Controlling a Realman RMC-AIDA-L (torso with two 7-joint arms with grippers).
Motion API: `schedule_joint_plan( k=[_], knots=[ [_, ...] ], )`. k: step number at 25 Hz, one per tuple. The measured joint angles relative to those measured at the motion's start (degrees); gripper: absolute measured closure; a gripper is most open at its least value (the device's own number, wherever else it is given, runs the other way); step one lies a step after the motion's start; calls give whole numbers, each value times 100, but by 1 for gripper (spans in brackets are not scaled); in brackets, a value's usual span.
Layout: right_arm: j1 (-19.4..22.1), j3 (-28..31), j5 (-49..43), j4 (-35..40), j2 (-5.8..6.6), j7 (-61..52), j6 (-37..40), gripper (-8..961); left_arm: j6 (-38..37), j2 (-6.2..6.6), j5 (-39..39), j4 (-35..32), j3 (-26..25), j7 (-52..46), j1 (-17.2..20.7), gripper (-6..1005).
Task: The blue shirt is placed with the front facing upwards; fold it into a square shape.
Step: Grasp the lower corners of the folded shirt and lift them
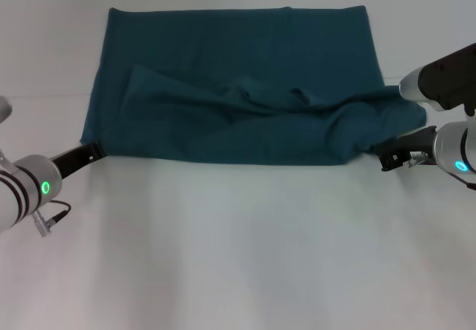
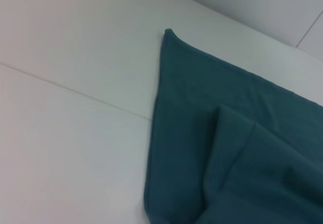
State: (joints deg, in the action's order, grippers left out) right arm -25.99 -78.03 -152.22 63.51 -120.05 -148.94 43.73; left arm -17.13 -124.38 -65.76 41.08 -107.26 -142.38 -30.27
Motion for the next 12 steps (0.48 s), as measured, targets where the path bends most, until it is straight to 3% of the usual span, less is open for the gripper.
schedule_joint_plan(
  k=[8, 12],
  knots=[
    [-81, -2, -2, -7, 9, 16, -58, 929, -11, 29, -457, 7, -372, -6, -103, 925],
    [-107, -2, -23, -17, 16, 18, -71, 929, -57, 38, -460, -141, -560, -9, -240, 810]
  ],
)
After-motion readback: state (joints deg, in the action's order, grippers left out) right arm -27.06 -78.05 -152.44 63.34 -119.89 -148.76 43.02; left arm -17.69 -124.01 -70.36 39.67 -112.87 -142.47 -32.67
